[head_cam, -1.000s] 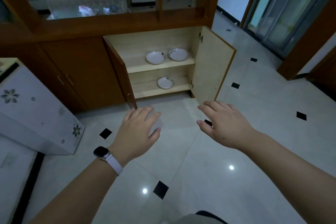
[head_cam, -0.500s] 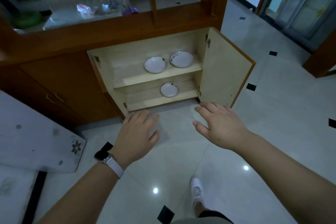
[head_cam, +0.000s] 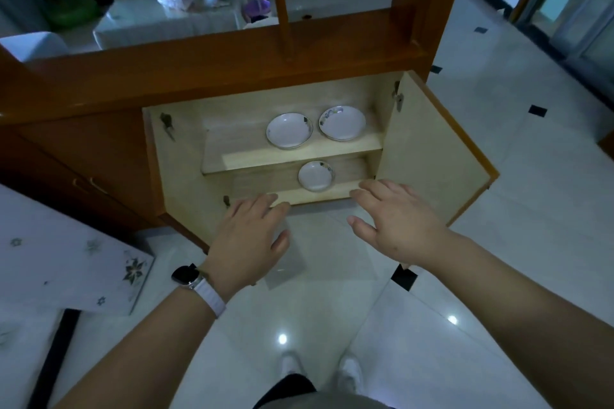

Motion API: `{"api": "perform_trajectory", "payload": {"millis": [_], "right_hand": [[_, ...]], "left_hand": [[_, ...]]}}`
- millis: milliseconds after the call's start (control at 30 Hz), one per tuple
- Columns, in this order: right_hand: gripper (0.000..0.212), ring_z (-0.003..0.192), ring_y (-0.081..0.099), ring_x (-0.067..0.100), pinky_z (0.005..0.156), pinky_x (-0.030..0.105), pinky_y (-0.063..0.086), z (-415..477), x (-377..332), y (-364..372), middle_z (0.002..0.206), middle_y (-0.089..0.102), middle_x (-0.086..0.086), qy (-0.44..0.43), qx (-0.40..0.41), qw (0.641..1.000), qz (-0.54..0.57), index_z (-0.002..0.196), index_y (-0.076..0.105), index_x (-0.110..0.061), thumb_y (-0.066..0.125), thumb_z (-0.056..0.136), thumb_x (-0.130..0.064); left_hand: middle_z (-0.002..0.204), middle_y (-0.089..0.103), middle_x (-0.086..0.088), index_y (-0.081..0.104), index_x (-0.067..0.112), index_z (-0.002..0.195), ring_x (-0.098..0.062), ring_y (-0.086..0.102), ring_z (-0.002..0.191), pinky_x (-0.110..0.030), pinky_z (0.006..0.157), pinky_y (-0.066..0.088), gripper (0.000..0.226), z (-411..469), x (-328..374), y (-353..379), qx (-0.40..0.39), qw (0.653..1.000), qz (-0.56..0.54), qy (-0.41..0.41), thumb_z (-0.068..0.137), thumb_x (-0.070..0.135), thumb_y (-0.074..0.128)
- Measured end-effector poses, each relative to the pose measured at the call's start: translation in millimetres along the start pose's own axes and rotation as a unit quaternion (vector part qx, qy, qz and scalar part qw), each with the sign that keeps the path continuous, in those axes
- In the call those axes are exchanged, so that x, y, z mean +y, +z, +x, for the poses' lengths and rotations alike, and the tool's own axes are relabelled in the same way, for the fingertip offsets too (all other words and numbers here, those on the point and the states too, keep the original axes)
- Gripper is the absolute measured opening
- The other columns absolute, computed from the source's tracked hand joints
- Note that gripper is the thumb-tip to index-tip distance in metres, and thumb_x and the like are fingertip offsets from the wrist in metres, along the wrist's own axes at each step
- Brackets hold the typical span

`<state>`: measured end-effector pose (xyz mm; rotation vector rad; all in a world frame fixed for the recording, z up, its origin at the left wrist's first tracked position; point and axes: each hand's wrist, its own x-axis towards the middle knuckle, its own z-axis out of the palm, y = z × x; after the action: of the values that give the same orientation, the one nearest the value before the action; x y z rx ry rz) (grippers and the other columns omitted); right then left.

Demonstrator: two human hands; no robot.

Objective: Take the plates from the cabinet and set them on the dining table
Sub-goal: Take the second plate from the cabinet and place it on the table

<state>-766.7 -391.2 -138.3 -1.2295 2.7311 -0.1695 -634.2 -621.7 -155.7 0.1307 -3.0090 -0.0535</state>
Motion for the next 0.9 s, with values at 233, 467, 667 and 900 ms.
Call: {"api": "perform_trajectory", "payload": {"millis": [233,467,667,900], "right_hand": [[0.073,0.124,0.047,0.025,0.099,0.04,0.035,60,2,16,0.136,0.052,0.003,-0.005,-0.026,1.0,-0.005,0.131,0.054,-0.017,0.016,0.085,-0.06],[0.066,0.127,0.044,0.019,0.102,0.035,0.032,129,19,35,0.139,0.05,-0.001,0.037,-0.071,0.997,-0.015,0.135,0.049,-0.022,0.019,0.09,-0.059],[0.068,0.12,0.051,0.022,0.095,0.037,0.039,199,35,48,0.133,0.056,0.0,0.088,-0.07,0.994,-0.006,0.128,0.056,-0.021,0.02,0.085,-0.061],[0.063,0.117,0.053,0.022,0.095,0.039,0.04,257,21,55,0.127,0.059,-0.001,0.1,-0.043,0.994,0.012,0.123,0.06,-0.021,0.026,0.085,-0.058]], "left_hand": [[0.122,0.062,-0.012,0.06,0.015,0.121,-0.033,0.057,0.106,-0.044,0.094,0.044,0.045,42,-47,29,-0.036,0.998,0.04,-0.023,0.082,0.036,0.051],[0.119,0.063,-0.01,0.063,0.017,0.118,-0.031,0.058,0.107,-0.044,0.09,0.048,0.044,101,-100,68,-0.065,0.997,-0.018,-0.032,0.085,0.041,0.048],[0.114,0.066,-0.008,0.067,0.021,0.115,-0.029,0.06,0.101,-0.04,0.086,0.046,0.043,154,-156,93,-0.074,0.996,-0.035,-0.03,0.084,0.042,0.045],[0.117,0.064,-0.005,0.066,0.021,0.114,-0.028,0.057,0.108,-0.042,0.092,0.042,0.055,206,-199,109,-0.121,0.992,-0.031,-0.015,0.085,0.053,0.032]]}}
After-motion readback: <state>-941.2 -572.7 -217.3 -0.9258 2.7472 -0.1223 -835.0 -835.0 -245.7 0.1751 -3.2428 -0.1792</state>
